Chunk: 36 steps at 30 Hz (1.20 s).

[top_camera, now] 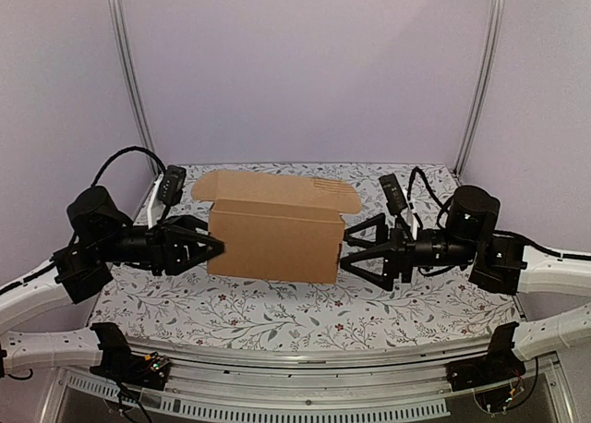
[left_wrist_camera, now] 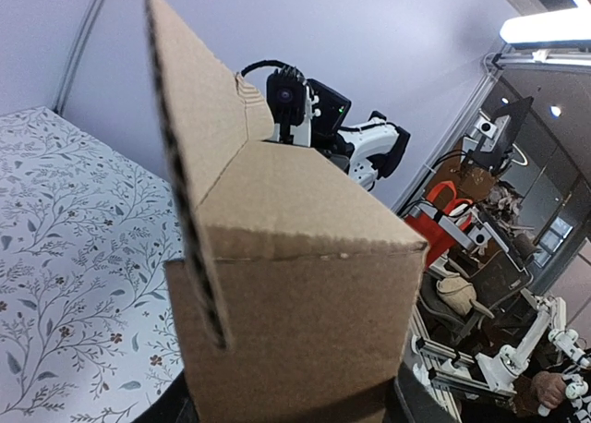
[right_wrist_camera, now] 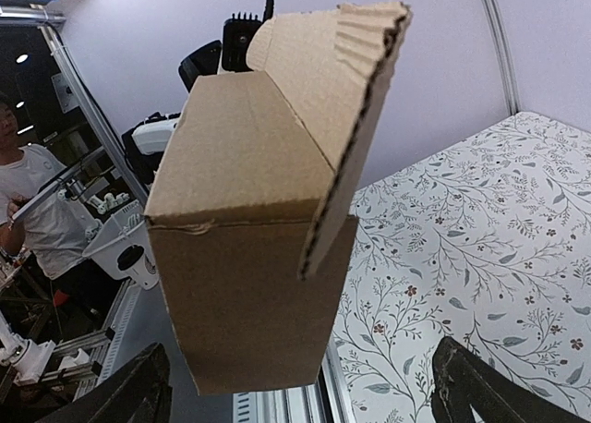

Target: Fold the paper box

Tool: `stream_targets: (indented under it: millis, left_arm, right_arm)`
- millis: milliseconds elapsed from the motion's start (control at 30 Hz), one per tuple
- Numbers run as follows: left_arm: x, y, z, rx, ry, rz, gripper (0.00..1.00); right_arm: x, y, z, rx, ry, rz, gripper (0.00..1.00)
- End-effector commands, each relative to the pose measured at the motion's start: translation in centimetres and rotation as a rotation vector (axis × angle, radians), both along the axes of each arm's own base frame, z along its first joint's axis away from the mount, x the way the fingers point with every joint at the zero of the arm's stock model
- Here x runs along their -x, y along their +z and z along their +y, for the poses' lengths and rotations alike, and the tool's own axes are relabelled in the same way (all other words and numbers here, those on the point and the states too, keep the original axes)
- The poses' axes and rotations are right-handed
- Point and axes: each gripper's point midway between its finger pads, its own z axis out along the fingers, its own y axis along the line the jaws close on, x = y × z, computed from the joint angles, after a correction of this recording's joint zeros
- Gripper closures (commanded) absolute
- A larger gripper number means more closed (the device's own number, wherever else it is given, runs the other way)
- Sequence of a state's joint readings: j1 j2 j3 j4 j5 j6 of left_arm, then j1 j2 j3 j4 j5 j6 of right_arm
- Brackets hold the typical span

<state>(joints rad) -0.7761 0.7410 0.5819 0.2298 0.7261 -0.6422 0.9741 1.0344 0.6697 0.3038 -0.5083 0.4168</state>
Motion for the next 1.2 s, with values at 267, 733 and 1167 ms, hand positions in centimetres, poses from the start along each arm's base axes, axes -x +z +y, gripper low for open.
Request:
stream_targets:
  millis: [267,733,1167]
  left_arm:
    - [0.3,0.6,-0.2,0.049,-0.021,-0.011,0.91]
    - [0.1,0.8,-0.2,0.073,-0.012,-0.007,0.92]
    - [-0.2,0.6,-0.1,0.072,0.012,-0.001,0.81]
  right_arm:
    - [0.4,4.1,2.5,-0.117,0.087,-0.037,0.09]
    - [1.4,5.2,3.5,-0.170,0.142,-0.013,0.32]
    - [1.6,5.1,3.4,-0.172,0.142,-0.011,0.65]
